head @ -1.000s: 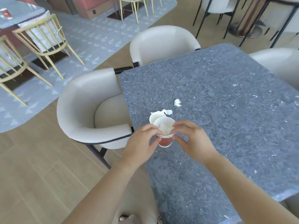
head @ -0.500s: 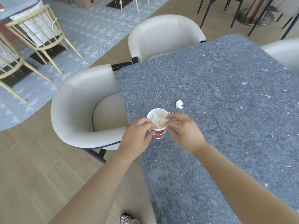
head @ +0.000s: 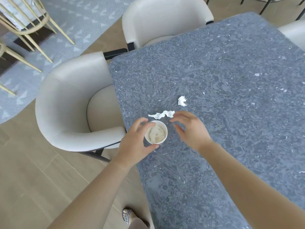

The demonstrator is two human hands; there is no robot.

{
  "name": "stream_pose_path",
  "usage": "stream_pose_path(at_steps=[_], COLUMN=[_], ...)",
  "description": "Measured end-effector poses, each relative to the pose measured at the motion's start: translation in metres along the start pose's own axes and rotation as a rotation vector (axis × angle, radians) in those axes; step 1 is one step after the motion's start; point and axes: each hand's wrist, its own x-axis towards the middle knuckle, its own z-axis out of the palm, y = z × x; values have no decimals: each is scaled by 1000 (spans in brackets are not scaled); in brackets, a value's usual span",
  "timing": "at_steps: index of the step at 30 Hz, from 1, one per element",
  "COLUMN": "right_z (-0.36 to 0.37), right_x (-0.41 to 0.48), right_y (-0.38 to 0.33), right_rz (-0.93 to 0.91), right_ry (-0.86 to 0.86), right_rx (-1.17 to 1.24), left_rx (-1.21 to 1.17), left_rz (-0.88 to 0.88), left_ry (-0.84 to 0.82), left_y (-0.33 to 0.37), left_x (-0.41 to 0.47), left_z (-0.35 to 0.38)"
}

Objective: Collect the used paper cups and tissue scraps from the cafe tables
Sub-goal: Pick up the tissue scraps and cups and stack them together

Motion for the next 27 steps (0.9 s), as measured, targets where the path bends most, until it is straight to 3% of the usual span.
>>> stream_pose_path(at_steps=[5, 14, 18, 23, 27], right_z=[12, 46, 45, 27, 23], right_x=[30, 69, 72, 79, 85], right_y=[20, 44, 53, 70, 78], right_rz=[39, 109, 126, 116, 151], right_ry=[-93, -390, -371, -129, -224], right_rx=[-37, -149, -214, -258, -245], left_rx=[-79, -186, -207, -191, -176], left_rz=[4, -55, -71, -78, -68], left_ry=[-82, -1, 0, -5, -26], left_y=[-2, -1, -3, 3, 12], left_x=[16, 38, 41, 49, 57], left_z=[6, 14, 14, 14, 15])
